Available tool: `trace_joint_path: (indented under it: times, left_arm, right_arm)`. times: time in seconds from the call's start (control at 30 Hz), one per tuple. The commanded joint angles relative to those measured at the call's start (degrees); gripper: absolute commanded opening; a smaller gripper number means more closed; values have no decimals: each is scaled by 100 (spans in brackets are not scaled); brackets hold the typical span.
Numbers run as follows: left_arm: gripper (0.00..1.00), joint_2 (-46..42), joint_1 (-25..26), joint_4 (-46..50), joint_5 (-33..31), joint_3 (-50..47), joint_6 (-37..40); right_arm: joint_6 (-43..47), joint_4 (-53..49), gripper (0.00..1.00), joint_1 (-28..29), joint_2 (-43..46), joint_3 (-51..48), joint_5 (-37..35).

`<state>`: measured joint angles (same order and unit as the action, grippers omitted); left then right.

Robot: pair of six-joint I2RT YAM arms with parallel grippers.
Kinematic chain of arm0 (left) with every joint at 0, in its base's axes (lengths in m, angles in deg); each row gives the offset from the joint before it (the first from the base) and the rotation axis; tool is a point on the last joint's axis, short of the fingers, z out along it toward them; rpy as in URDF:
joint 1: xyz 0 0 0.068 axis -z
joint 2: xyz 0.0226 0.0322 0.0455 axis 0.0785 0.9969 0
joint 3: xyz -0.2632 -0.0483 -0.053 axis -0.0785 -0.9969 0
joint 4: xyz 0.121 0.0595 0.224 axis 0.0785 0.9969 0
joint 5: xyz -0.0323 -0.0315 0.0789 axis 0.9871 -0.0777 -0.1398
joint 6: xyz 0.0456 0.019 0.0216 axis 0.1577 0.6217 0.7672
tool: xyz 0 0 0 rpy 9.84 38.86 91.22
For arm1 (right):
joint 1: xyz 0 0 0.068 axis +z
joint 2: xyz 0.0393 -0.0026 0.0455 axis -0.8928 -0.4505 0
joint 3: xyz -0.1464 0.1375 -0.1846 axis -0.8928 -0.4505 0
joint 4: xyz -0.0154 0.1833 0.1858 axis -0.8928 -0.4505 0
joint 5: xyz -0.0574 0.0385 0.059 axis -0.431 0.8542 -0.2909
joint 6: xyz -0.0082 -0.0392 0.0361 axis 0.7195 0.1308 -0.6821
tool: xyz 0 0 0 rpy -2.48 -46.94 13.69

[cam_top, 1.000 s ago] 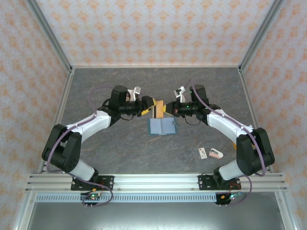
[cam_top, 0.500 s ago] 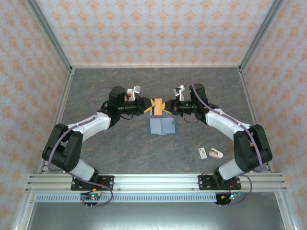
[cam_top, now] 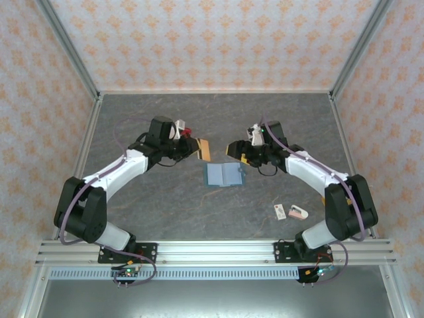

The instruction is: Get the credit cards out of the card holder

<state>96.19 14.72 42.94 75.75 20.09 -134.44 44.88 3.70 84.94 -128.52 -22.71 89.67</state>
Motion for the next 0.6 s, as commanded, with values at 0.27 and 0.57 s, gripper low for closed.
trace_joint_path:
  times: [0.27, 0.57]
  left_arm:
    - [0, 424, -41, 3404, -3774, 1624, -787]
    - [0, 1194, -33, 3173, -4127, 2338, -2256]
  right_arm:
    - [177, 252, 90, 15, 277, -631, -1287]
    - [381, 445, 92, 316, 352, -896, -2022]
